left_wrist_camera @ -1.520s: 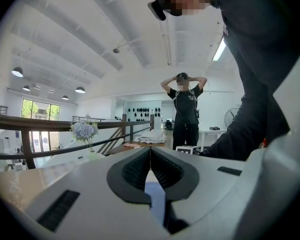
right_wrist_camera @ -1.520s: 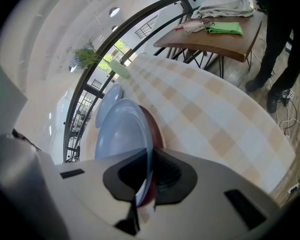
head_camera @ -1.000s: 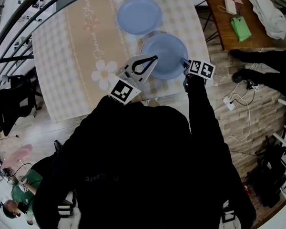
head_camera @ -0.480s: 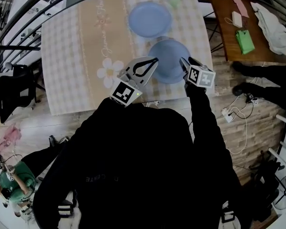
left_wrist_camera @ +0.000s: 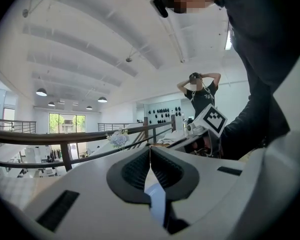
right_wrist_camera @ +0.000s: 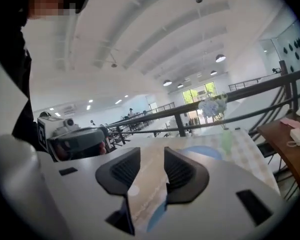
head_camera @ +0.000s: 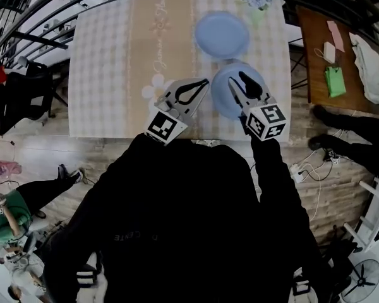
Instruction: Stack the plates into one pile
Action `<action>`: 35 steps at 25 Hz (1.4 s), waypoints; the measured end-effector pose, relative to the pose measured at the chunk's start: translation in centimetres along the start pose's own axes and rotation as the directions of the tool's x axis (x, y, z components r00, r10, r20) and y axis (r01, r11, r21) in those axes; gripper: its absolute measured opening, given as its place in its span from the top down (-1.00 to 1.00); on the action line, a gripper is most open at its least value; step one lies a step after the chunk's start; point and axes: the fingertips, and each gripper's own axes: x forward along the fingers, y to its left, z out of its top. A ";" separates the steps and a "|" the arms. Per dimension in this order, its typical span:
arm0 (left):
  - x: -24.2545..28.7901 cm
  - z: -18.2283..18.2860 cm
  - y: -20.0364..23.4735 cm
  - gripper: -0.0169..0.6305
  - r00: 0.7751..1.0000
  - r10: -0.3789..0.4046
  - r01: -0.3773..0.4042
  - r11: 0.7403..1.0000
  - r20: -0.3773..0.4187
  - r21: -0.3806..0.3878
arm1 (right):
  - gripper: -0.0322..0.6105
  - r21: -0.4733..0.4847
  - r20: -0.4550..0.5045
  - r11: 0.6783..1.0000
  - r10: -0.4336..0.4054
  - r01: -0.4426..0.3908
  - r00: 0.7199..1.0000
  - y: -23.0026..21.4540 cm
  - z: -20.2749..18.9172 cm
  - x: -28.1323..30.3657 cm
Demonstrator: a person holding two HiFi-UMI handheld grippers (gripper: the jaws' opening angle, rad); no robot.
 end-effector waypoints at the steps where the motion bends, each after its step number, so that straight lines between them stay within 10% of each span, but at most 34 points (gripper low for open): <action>1: -0.4 0.0 0.2 0.88 1.000 0.006 -0.006 1.000 -0.001 0.003 | 0.43 -0.013 0.035 1.000 0.020 -0.020 0.999 0.9 0.7 -0.2; 15: -3.7 1.1 0.9 0.88 0.999 0.036 -0.036 0.999 0.036 -0.022 | 0.88 -0.297 0.186 0.944 0.204 -0.143 0.961 9.5 5.2 -2.0; 35: -0.4 0.9 4.5 0.88 0.999 0.024 -0.022 0.999 0.035 -0.047 | 0.88 -0.230 0.146 0.970 0.115 -0.079 0.983 4.8 5.8 1.2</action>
